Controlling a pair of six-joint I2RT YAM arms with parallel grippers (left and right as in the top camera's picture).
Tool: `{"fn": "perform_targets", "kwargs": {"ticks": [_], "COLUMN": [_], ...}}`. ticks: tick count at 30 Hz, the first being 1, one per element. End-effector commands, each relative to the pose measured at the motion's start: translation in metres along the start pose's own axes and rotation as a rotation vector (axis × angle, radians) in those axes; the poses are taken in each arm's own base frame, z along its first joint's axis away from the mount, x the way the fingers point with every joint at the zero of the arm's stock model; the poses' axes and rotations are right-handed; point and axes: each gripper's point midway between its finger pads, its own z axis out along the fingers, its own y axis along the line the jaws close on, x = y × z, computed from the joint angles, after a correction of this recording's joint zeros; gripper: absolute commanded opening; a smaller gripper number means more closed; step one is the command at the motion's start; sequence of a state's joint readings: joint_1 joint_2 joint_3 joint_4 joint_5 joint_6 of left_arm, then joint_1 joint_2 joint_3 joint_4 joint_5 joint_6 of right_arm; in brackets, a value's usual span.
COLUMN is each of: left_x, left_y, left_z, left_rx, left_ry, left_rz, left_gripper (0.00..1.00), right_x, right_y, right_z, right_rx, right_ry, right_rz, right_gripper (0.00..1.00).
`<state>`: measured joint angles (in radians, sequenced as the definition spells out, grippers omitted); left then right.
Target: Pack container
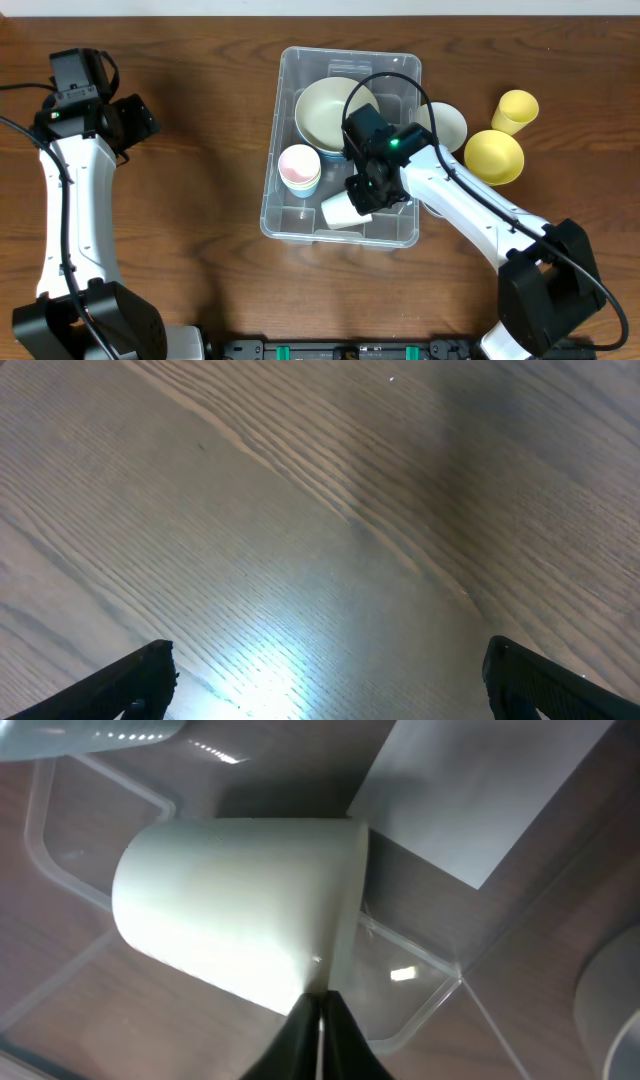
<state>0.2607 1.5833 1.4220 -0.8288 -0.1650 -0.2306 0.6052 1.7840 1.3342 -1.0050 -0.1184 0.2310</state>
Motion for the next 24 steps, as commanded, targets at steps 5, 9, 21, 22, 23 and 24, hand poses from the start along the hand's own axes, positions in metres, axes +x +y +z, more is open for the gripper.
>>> {"fn": "perform_targets", "kwargs": {"ticks": [5,9,21,22,23,24], "left_x": [-0.013,-0.012,-0.012,-0.013,-0.013,-0.013], "left_y": [0.003,0.003,0.003,0.003,0.003,0.003], "left_z": [-0.014,-0.014,-0.014,-0.014,-0.014,-0.014], "left_rx": [0.001,0.001,0.001,0.001,0.001,0.001], "left_ry": [-0.049,-0.049,-0.049,-0.049,-0.049,-0.049], "left_rz": [-0.004,-0.004,-0.004,-0.004,-0.004,-0.004], "left_gripper": [0.98,0.98,0.98,0.98,0.98,0.98], "right_x": [0.004,0.003,-0.012,-0.013,-0.014,-0.014], "right_y": [0.006,0.007,0.023,0.023,0.024,0.024], "right_z": [0.007,0.007,0.006,0.006,0.005,0.005], "right_rx": [-0.019,-0.025,-0.109,-0.109,-0.110,-0.111], "right_ry": [0.025,0.021,-0.038,-0.042,-0.046,-0.047], "right_rz": [0.000,0.000,-0.045,-0.050,-0.053,-0.059], "right_gripper": [0.02,0.25,0.27,0.27,0.27,0.26]}}
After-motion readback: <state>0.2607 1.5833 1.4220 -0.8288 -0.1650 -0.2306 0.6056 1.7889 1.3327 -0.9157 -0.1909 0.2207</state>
